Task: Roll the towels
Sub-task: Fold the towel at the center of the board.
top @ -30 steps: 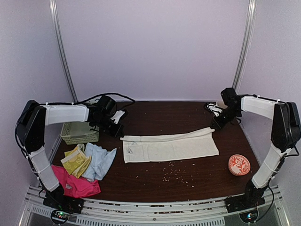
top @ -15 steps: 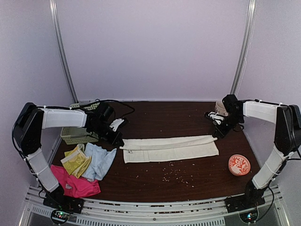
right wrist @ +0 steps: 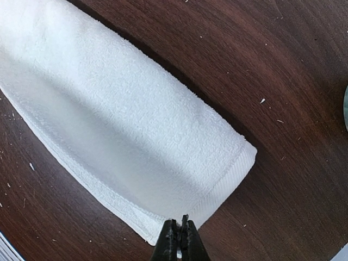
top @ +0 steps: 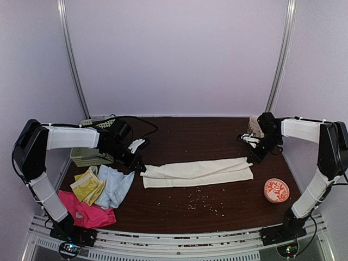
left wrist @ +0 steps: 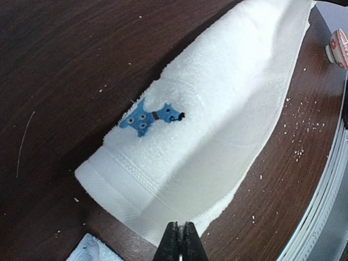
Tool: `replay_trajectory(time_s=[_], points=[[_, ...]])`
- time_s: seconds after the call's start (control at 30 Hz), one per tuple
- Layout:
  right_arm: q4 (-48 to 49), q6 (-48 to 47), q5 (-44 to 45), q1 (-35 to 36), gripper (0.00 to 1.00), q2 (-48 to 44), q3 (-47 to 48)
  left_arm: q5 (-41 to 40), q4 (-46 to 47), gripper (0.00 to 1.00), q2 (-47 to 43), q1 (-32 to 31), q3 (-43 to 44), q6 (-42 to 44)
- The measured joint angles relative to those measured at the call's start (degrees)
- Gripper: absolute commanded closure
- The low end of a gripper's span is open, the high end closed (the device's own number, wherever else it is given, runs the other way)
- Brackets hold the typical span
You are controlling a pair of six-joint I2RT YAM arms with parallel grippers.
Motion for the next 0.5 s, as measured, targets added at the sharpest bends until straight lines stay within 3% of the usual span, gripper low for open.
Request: replay_trajectory(time_s=[0.5], points=[[-1.57, -3.37, 0.11, -0.22, 1.00, 0.22, -1.86, 0.68, -0.92, 1.00, 2.45, -0.94, -1.18, 0.39]])
